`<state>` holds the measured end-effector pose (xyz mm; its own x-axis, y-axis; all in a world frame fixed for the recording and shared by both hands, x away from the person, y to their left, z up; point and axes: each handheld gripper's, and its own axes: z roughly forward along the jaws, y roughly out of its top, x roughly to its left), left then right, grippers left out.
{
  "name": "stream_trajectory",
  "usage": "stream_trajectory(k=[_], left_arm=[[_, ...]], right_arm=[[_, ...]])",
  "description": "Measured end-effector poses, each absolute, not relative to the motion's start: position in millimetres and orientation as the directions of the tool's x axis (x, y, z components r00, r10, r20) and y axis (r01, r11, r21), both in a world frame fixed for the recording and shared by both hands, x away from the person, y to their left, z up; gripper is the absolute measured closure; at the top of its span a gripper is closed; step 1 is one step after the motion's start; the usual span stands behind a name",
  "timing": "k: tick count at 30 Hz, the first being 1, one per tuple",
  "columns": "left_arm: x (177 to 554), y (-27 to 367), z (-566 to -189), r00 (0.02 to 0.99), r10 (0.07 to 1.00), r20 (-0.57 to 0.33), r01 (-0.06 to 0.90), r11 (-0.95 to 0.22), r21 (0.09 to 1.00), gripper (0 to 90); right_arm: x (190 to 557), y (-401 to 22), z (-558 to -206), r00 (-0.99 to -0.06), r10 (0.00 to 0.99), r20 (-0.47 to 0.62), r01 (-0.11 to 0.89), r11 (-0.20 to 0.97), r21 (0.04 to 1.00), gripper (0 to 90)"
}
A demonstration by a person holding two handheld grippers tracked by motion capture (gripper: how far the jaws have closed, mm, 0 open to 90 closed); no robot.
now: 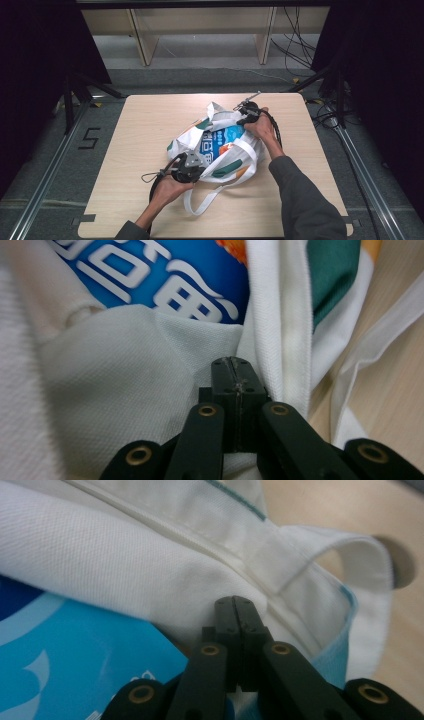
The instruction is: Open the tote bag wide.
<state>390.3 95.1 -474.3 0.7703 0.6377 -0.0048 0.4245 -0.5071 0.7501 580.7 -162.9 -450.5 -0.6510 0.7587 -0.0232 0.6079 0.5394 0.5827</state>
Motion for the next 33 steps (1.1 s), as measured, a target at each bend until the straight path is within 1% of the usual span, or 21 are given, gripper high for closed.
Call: stream_trajectory(k=[2,3,5,7,8,9,10,11,12,13,14,15,17,21,22,23,25,26,29,30,33], left_arm=[[392,98,-468,0.771,0.637,-0.029,0.430,-0.486,0.761,87.9],[399,101,-452,0.761,0.646,-0.051,0.430,-0.444,0.786,87.3],[412,100,-434,0.767,0.641,-0.025,0.395,-0.441,0.806,86.9],[418,97,-424,0.759,0.651,-0.023,0.403,-0.441,0.802,86.9],[428,95,-415,0.756,0.654,-0.019,0.399,-0.438,0.806,86.9],[437,92,-410,0.741,0.670,-0.041,0.416,-0.411,0.811,87.0],[447,89,-406,0.741,0.668,-0.064,0.434,-0.404,0.805,87.1],[464,83,-404,0.722,0.689,-0.064,0.458,-0.407,0.790,87.1],[464,83,-404,0.722,0.689,-0.064,0.458,-0.407,0.790,87.1],[484,78,-407,0.698,0.714,-0.054,0.491,-0.422,0.762,87.1],[484,78,-407,0.698,0.714,-0.054,0.491,-0.422,0.762,86.8],[501,76,-411,0.672,0.734,-0.098,0.530,-0.384,0.756,86.8],[514,76,-416,0.644,0.760,-0.086,0.554,-0.386,0.738,88.3],[529,83,-426,0.609,0.788,-0.089,0.597,-0.383,0.705,89.3],[533,89,-432,0.588,0.802,-0.104,0.606,-0.351,0.714,89.3],[540,101,-446,0.545,0.828,-0.131,0.643,-0.313,0.699,89.5],[543,110,-452,0.515,0.837,-0.185,0.672,-0.260,0.694,89.5],[542,109,-450,0.517,0.840,-0.166,0.665,-0.272,0.695,89.5],[534,106,-441,0.536,0.836,-0.121,0.634,-0.304,0.711,89.4],[529,107,-437,0.547,0.828,-0.119,0.621,-0.307,0.721,89.3],[516,111,-428,0.578,0.802,-0.147,0.595,-0.291,0.749,88.9]], right_arm=[[573,-165,-433,-0.653,0.757,-0.021,0.576,0.515,0.635,90.0],[569,-168,-426,-0.668,0.744,-0.030,0.542,0.514,0.665,90.0],[555,-169,-411,-0.698,0.716,0.006,0.525,0.505,0.685,90.0],[546,-167,-405,-0.719,0.695,0.020,0.523,0.522,0.674,90.0],[537,-163,-403,-0.744,0.667,0.023,0.502,0.537,0.678,90.0],[527,-160,-400,-0.800,0.600,0.023,0.452,0.577,0.680,89.9],[517,-158,-400,-0.816,0.577,0.021,0.440,0.598,0.670,89.9],[501,-157,-403,-0.850,0.526,-0.020,0.403,0.674,0.619,90.0],[496,-159,-404,-0.855,0.518,-0.025,0.404,0.696,0.594,90.0],[489,-162,-406,-0.864,0.502,-0.035,0.395,0.719,0.573,90.0],[489,-162,-406,-0.864,0.502,-0.035,0.395,0.719,0.573,90.0],[478,-171,-408,-0.880,0.475,-0.018,0.378,0.722,0.579,90.0],[464,-182,-409,-0.888,0.459,-0.010,0.377,0.742,0.554,90.0],[446,-196,-422,-0.881,0.471,0.053,0.429,0.745,0.510,90.0],[444,-200,-425,-0.879,0.476,0.040,0.424,0.740,0.522,90.0],[437,-210,-440,-0.877,0.478,0.044,0.413,0.704,0.578,90.0],[431,-213,-454,-0.861,0.507,0.046,0.437,0.689,0.578,90.0],[429,-214,-460,-0.864,0.502,0.035,0.421,0.682,0.598,90.0],[432,-213,-450,-0.874,0.485,0.013,0.396,0.696,0.599,90.0],[430,-211,-442,-0.863,0.505,0.037,0.425,0.683,0.594,90.0],[439,-209,-418,-0.862,0.507,0.012,0.381,0.631,0.676,90.0]])
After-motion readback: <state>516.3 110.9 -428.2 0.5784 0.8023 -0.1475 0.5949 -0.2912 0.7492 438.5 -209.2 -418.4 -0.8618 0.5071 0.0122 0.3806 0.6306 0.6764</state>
